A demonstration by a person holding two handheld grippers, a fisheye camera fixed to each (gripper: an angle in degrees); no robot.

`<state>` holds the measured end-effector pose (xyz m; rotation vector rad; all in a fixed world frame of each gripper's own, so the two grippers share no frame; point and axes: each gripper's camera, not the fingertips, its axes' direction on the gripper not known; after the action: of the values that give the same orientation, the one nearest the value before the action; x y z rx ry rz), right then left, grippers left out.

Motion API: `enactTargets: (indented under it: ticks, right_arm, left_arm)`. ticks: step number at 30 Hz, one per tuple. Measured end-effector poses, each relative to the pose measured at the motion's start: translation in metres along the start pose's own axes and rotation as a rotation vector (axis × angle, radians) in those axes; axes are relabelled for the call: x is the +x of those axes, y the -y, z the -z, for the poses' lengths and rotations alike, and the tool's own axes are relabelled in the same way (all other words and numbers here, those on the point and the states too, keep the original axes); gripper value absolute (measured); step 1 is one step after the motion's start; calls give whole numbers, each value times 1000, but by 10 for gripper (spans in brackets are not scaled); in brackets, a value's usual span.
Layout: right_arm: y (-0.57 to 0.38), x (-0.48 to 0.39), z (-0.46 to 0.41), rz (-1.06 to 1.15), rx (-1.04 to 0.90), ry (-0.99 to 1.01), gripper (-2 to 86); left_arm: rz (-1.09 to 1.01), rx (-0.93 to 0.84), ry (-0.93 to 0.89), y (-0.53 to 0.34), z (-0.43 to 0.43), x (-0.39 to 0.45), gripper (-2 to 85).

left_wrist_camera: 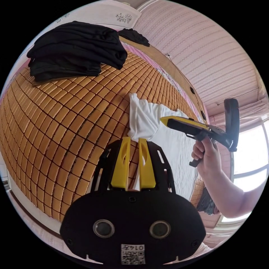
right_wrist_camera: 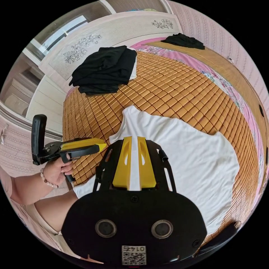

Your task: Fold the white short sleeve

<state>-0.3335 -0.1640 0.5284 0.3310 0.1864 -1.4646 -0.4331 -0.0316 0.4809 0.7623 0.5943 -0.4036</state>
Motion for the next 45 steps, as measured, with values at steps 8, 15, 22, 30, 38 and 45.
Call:
enactTargets:
  ticks: [8,15,22,30,38,45]
  right_arm:
    - [87,-26,-58,116,-115,-92,94]
    - [91,17,-61,-36,-46,26,-1]
    - [-26,94,38,-391,302,115,14]
    - [-111,131,30,-574,178,59,73]
    - [-25,124,17,-286,171,21,77]
    - [29,123,-34,-149,-1,12,21]
  left_arm:
    - [-4,-17,-9,3,2,-21,42]
    - [-2,-31,-10,2,10,-28,-2]
    - [-438,119,-158,-27,57,37,29]
    - [-449,-111,-73,-64,35,55,58]
    - [-544,-171,60,-63,-2,86,65]
    - [-524,-201,49,-55,-22,86,15]
